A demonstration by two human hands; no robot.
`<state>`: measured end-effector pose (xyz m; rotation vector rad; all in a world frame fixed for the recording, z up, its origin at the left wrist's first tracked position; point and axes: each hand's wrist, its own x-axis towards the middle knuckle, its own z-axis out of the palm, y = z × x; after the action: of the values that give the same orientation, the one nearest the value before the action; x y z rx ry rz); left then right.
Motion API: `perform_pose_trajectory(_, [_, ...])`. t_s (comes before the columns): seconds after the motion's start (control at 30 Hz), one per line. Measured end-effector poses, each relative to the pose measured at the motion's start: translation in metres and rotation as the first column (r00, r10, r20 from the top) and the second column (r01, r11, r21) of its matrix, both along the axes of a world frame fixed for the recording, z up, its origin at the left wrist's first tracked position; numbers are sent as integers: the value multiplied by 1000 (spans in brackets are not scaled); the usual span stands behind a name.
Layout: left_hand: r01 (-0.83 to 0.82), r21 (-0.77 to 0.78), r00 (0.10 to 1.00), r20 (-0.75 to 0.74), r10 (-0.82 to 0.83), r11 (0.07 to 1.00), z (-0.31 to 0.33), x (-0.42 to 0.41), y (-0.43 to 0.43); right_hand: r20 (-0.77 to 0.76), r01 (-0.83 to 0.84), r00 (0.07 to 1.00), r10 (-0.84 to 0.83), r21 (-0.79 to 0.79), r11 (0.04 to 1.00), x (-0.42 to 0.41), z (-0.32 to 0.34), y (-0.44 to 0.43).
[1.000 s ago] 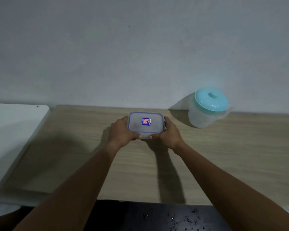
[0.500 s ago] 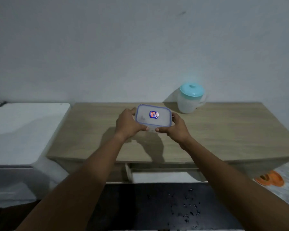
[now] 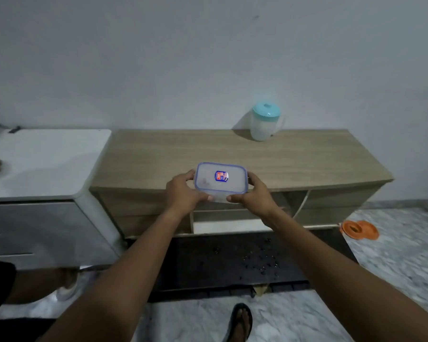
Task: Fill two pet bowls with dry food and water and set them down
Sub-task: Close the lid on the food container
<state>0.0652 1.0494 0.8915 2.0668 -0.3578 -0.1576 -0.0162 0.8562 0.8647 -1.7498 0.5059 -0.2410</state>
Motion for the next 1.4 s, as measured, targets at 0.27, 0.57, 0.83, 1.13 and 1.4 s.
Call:
perform_pose_trajectory(0.27, [-15,-102,987,-159,-2,995,-63,-40,4,-141,51,989,-43,52,997,-38,-57,8])
perform_pose_trajectory(0.57, [-279,-211,913,-360,191,937,-198,-22,-50,-179,69,983,-48,111,991,-3,-196,-31])
perform_pose_trajectory(0.83, [-370,-314,886,-404,230,874,-286,25,-80,-95,91,992,-82,100,991,59,-294,-58])
perform_pose_trajectory(1.13, [-337,-284,918,-311,246,898,-322,78,-103,-50,46,998,-41,110,993,116,-319,-75])
perform_pose_trajectory(1.4, [-440,-243,882,-299,365,865,-340,95,-124,-36,31,999,-28,93,995,148,-339,-83])
